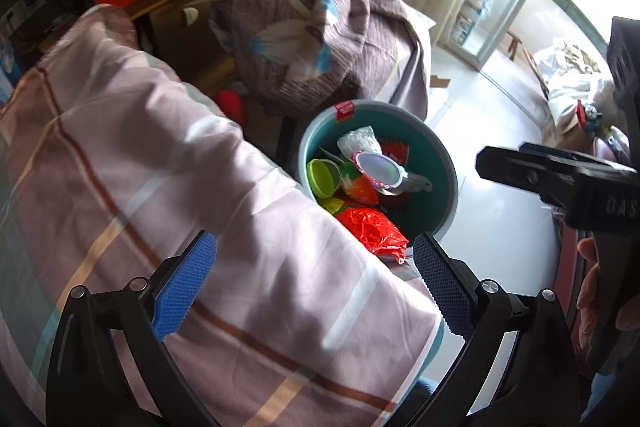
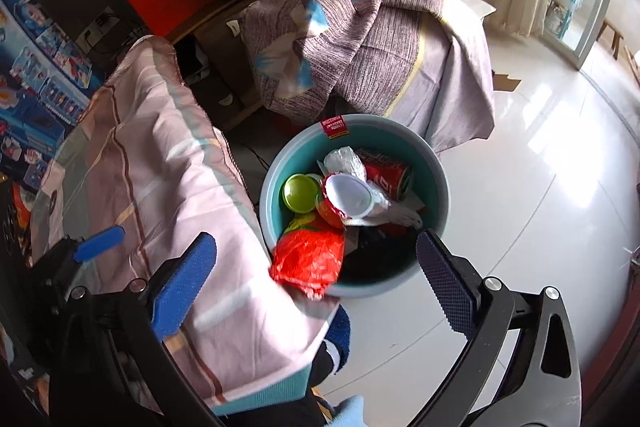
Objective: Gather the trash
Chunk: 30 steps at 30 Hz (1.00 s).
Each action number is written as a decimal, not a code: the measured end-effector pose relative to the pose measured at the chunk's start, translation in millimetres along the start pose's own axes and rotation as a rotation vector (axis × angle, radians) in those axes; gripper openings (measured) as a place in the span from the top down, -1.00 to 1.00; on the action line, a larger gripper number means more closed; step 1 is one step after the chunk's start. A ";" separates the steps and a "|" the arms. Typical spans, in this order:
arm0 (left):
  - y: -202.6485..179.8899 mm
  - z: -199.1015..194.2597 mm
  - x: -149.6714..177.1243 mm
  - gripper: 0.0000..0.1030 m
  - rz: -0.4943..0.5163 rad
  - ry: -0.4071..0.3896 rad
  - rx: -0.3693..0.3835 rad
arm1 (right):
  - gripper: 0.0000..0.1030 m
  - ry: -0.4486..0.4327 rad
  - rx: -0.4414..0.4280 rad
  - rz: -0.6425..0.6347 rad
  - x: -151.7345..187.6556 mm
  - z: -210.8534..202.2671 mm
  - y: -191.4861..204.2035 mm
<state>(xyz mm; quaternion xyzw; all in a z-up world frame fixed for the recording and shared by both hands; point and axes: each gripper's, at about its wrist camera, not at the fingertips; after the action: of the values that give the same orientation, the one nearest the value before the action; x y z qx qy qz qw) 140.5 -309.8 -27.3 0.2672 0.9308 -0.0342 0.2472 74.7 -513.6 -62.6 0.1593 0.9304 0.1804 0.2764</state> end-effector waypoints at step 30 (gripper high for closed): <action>17.6 -54.0 73.6 -0.92 -0.122 -0.045 -0.113 | -0.87 -0.023 0.101 -0.164 89.7 -37.5 24.7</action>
<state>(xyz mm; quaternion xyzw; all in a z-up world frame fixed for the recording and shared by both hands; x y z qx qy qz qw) 71.6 -248.8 -14.1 0.1948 0.9400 -0.0028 0.2801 -13.4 -465.5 -63.7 0.0985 0.9450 0.1085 0.2924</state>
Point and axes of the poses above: each gripper's, at about its wrist camera, not at the fingertips, and z roughly the way its jaws point, y to its left, x to its underside, and after that the axes turned 13 degrees about -x, right-handed
